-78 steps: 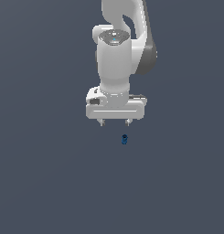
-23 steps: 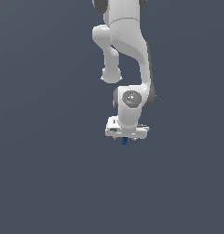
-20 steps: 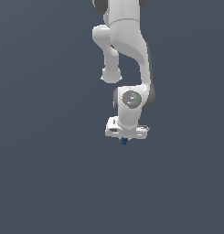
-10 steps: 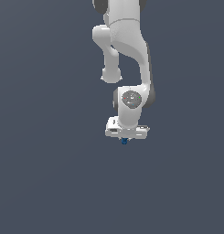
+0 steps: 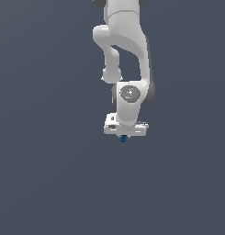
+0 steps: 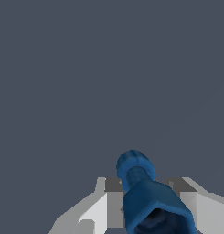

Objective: Pick up the object and move it to a goal position.

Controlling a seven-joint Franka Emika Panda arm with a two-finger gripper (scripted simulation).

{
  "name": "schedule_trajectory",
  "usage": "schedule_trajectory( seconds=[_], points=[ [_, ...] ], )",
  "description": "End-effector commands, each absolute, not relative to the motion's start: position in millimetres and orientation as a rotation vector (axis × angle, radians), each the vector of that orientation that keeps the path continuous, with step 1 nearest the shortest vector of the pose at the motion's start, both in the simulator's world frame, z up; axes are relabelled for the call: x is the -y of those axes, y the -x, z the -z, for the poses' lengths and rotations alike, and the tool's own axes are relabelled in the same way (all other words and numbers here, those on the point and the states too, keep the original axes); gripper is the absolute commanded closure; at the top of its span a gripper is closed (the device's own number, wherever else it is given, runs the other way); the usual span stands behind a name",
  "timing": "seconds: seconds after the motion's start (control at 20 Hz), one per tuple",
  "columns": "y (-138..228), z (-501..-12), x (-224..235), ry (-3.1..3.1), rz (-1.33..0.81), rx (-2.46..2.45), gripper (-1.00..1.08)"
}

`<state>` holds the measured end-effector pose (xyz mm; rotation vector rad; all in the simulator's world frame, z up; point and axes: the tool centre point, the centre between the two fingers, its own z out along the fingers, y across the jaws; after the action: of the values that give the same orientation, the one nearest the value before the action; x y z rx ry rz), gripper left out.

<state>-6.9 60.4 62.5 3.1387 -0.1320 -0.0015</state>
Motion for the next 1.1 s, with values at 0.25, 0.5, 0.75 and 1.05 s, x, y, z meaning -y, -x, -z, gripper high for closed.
schedule_trajectory(
  seconds=[0.25, 0.5, 0.75, 1.05],
  points=[
    [23, -107, -41, -3.139, 0.000, 0.133, 1.08],
    [39, -150, -21, -3.140, 0.000, 0.133, 1.08],
    [54, -194, -2, -3.140, 0.000, 0.133, 1.08],
    [67, -235, 16, -3.140, 0.000, 0.133, 1.08]
  ],
)
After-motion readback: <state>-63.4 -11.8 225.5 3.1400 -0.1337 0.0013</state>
